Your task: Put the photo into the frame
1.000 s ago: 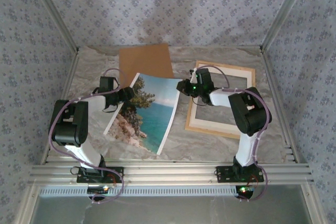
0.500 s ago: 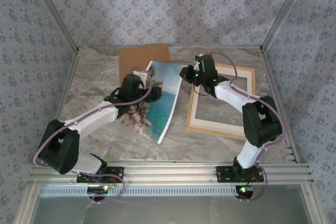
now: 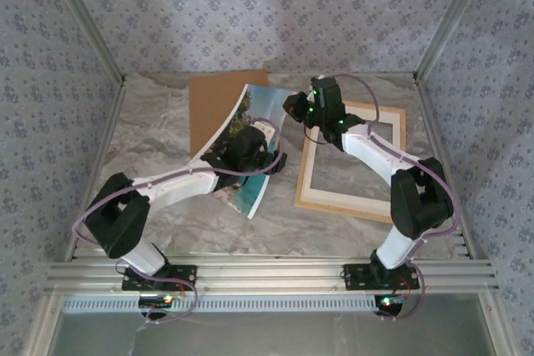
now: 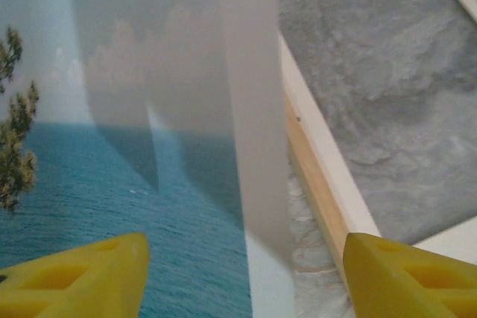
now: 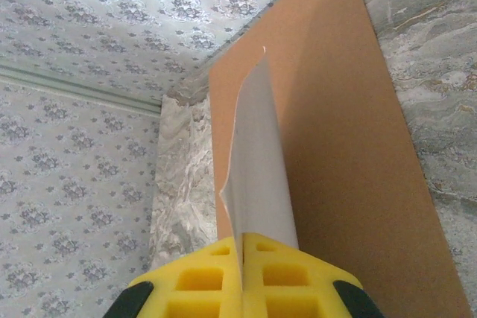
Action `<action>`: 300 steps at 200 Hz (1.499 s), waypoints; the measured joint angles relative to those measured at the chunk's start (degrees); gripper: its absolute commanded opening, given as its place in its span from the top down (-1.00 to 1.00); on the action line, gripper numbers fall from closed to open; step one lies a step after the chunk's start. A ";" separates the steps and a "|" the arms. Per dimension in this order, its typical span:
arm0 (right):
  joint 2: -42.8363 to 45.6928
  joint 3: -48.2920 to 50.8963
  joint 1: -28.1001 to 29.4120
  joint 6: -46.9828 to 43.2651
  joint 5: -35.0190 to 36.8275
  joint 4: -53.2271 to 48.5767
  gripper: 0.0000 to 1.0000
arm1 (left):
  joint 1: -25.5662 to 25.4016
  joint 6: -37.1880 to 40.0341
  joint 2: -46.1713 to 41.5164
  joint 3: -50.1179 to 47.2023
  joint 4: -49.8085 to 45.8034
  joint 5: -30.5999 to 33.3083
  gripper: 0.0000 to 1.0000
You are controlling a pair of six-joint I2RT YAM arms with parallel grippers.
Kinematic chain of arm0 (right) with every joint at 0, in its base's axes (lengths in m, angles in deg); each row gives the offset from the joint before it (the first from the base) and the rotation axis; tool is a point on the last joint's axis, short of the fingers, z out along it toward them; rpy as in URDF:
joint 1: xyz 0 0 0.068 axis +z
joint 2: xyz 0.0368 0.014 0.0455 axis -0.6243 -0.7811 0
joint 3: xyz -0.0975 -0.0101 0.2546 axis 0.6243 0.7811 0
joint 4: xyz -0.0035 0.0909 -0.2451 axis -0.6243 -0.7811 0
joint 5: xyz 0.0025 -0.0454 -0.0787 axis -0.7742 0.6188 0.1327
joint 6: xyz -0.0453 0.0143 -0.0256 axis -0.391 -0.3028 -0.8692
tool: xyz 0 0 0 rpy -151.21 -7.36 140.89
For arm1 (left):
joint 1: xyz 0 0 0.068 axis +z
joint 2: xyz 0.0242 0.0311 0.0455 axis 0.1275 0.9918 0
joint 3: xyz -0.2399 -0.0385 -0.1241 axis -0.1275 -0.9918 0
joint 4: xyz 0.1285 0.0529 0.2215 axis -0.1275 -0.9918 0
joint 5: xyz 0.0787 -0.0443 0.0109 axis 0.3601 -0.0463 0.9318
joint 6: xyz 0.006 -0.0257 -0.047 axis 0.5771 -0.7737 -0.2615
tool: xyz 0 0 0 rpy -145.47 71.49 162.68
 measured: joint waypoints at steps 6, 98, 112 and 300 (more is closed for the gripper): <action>0.00 0.00 0.00 0.17 0.11 0.00 1.00 | -0.02 0.20 0.55 0.37 -0.24 0.52 -0.28; 0.02 0.00 0.17 0.72 1.84 -0.35 0.98 | -0.09 2.93 3.67 2.29 -1.03 3.63 0.46; 0.02 0.00 0.17 0.72 2.12 -0.63 0.96 | -0.13 3.10 3.67 2.29 -1.01 3.65 0.49; 15.26 -2.71 -3.43 -22.12 3.28 -6.58 -0.76 | 9.68 4.20 -11.87 4.26 -6.84 -5.66 1.00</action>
